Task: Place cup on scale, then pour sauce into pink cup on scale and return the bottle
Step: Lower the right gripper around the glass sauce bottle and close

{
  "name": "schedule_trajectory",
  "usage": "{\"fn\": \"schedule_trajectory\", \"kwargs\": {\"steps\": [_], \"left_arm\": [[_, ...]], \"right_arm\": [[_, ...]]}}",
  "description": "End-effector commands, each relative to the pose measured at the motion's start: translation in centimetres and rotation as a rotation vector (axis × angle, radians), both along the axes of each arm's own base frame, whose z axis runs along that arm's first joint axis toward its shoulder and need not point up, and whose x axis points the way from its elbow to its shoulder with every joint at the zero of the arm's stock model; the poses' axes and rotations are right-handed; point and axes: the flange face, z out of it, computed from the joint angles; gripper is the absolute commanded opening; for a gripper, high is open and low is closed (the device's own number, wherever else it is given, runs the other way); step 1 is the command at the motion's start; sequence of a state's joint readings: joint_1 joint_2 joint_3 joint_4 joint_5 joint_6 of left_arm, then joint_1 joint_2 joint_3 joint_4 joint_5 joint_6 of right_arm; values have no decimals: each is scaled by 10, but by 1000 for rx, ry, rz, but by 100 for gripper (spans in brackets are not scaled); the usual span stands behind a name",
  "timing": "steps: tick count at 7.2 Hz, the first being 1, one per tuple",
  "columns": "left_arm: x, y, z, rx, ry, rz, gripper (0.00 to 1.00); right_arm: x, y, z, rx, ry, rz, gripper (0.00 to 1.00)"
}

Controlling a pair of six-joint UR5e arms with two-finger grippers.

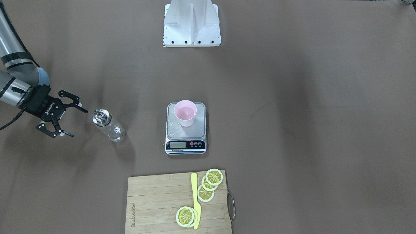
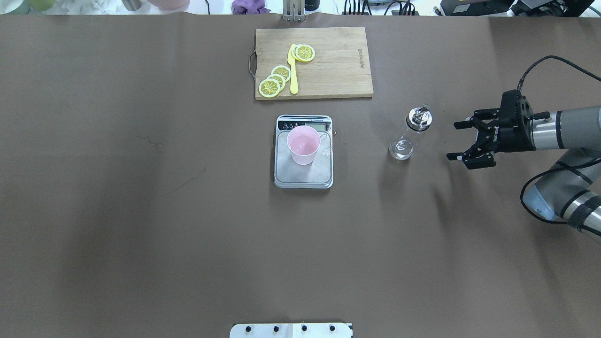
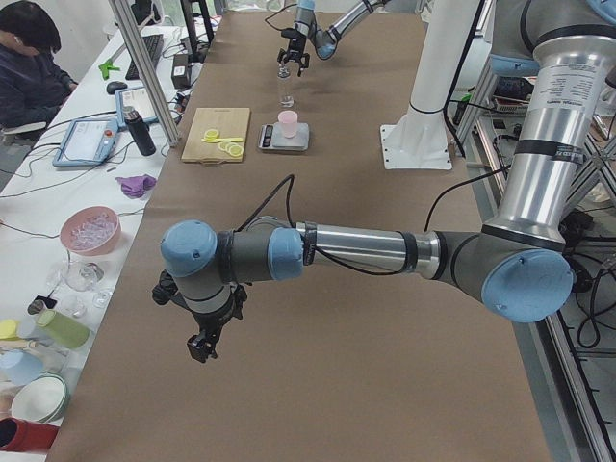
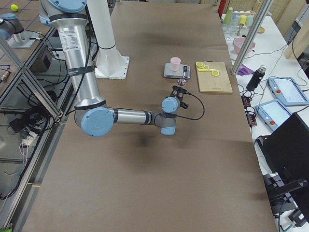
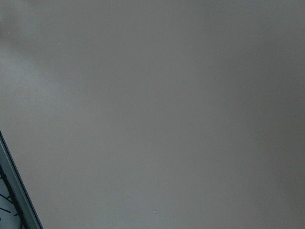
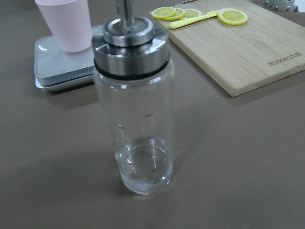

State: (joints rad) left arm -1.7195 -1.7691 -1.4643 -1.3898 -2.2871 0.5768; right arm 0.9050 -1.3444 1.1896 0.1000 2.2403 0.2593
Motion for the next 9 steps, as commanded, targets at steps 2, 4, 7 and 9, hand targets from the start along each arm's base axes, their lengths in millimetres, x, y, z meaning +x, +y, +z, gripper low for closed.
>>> {"fn": "schedule_trajectory", "kwargs": {"steps": [2, 4, 7, 9], "left_arm": [[0, 1, 0, 0, 0, 0, 98], [0, 1, 0, 0, -1, 0, 98], [0, 2, 2, -3, -1, 0, 98], [1, 1, 1, -2, -1, 2, 98]], "right_arm": [[-38, 1, -21, 36, -30, 13, 98], [-50, -1, -29, 43, -36, 30, 99], [-55, -9, -36, 48, -40, 45, 99], [-61, -12, -35, 45, -38, 42, 99]]}}
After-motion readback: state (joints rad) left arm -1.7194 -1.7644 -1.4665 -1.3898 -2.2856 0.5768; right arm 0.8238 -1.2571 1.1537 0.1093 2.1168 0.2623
